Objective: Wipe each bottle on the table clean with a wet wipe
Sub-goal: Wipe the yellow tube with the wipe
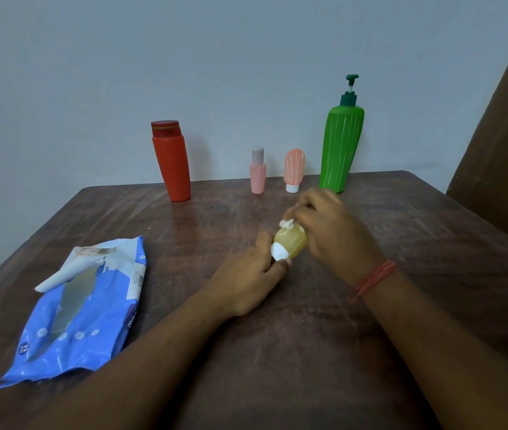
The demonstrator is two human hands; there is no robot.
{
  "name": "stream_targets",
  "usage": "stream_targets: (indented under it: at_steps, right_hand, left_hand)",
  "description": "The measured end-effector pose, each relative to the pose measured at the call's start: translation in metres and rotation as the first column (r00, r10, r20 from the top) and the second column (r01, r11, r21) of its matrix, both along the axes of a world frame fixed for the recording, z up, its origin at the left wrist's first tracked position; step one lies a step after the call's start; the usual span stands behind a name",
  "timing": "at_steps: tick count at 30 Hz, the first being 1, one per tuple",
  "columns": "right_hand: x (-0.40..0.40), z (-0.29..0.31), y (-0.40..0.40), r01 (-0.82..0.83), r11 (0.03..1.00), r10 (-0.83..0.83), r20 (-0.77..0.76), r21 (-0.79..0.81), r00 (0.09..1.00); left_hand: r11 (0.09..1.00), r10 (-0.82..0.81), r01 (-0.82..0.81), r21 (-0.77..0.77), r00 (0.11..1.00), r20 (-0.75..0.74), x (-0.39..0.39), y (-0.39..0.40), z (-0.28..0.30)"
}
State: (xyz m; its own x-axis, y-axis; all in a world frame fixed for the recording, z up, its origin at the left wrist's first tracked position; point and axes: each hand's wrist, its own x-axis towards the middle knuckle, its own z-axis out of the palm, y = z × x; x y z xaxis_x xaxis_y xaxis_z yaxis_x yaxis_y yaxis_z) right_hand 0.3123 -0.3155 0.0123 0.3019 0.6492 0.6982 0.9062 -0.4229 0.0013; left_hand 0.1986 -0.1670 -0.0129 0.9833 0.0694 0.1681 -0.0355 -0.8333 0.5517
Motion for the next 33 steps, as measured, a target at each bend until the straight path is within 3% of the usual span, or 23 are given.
stream_targets:
  at_steps: [2,6,10,14,17,21,25,28,33]
  right_hand:
    - [0.0,0.001,-0.001,0.05,0.997,-0.048,-0.046,0.056,0.998]
    - [-0.018,-0.001,0.007,-0.115,0.988,0.116,0.008,-0.106,0.993]
    - [-0.003,0.004,0.001,0.03,0.999,-0.029,-0.035,0.037,0.999]
    - [-0.011,-0.001,0.004,-0.082,0.99,0.087,0.037,-0.119,0.996]
    - [0.0,0.003,0.0,0.032,0.999,-0.032,-0.01,0.029,0.999]
    - [-0.013,-0.001,0.003,-0.104,0.989,0.109,0.044,-0.109,0.993]
    - [-0.002,0.003,-0.002,0.009,0.999,-0.009,-0.017,0.04,1.0]
    - [-0.009,-0.003,0.001,-0.112,0.992,0.115,0.035,-0.064,0.993]
    - [-0.006,-0.002,0.001,-0.049,0.999,0.049,0.005,0.002,0.999]
  left_hand:
    - [1.0,0.005,-0.005,0.018,1.0,0.001,0.001,0.0,-0.001]
    - [1.0,0.01,-0.01,-0.025,1.0,0.006,0.001,0.001,0.001]
    - [1.0,0.018,-0.018,0.008,1.0,-0.002,0.002,0.001,-0.001]
    - [1.0,0.005,-0.005,-0.027,1.0,0.012,0.002,0.002,-0.001]
    - [1.0,0.01,-0.01,-0.01,1.0,0.008,0.001,0.001,-0.001]
    - [1.0,0.004,-0.004,-0.017,1.0,0.016,0.001,0.002,-0.001]
    - [0.999,0.02,-0.019,-0.029,1.0,0.009,0.002,0.001,-0.001]
    - [0.997,0.018,-0.016,-0.075,1.0,0.026,0.002,0.002,0.0]
    - [0.995,0.021,-0.021,-0.093,1.0,0.008,0.002,0.002,0.001]
